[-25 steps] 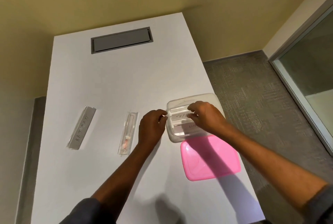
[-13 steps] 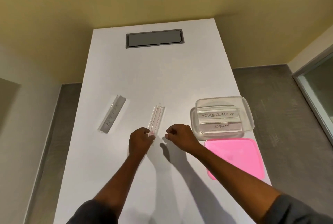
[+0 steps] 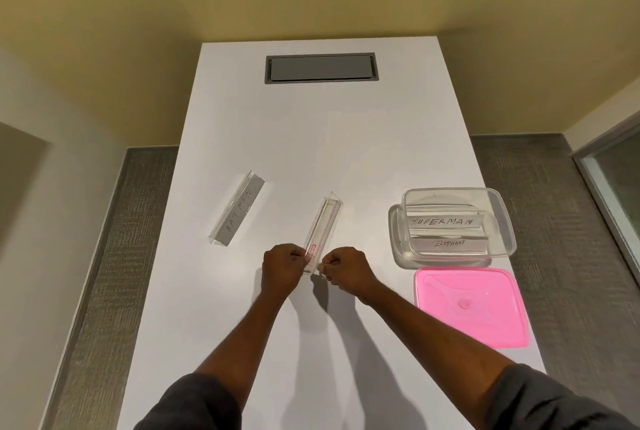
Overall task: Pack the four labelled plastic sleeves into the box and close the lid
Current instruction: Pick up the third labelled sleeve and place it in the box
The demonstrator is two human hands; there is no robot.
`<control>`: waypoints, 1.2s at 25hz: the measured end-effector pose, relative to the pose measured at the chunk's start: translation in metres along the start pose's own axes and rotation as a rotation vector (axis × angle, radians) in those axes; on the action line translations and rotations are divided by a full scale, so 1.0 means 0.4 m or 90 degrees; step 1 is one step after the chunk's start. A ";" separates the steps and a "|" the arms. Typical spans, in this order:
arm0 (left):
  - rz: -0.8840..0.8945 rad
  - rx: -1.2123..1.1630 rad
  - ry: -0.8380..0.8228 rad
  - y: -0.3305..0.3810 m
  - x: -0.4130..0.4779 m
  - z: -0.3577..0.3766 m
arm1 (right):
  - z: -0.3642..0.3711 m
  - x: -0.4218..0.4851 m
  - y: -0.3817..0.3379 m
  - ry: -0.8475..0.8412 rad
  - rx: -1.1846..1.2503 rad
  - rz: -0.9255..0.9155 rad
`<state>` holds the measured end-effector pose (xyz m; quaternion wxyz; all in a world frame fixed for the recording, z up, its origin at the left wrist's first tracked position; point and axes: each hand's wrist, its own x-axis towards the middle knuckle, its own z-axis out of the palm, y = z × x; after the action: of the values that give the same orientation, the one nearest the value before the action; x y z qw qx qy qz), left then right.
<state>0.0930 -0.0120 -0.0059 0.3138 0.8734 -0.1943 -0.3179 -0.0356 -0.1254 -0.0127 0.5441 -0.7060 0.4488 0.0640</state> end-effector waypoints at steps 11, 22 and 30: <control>-0.176 -0.340 -0.068 0.000 -0.027 -0.060 | -0.005 -0.038 -0.031 0.012 0.260 0.105; -0.253 -0.528 -0.191 0.058 -0.114 -0.078 | -0.090 -0.113 -0.030 -0.056 0.441 0.074; -0.072 -0.267 -0.176 0.161 -0.139 -0.056 | -0.084 -0.180 -0.023 0.123 0.308 0.033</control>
<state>0.0590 -0.0193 0.0751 0.4402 0.7467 -0.1157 -0.4850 -0.0849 -0.1124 0.0488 0.6497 -0.5465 0.5191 -0.0987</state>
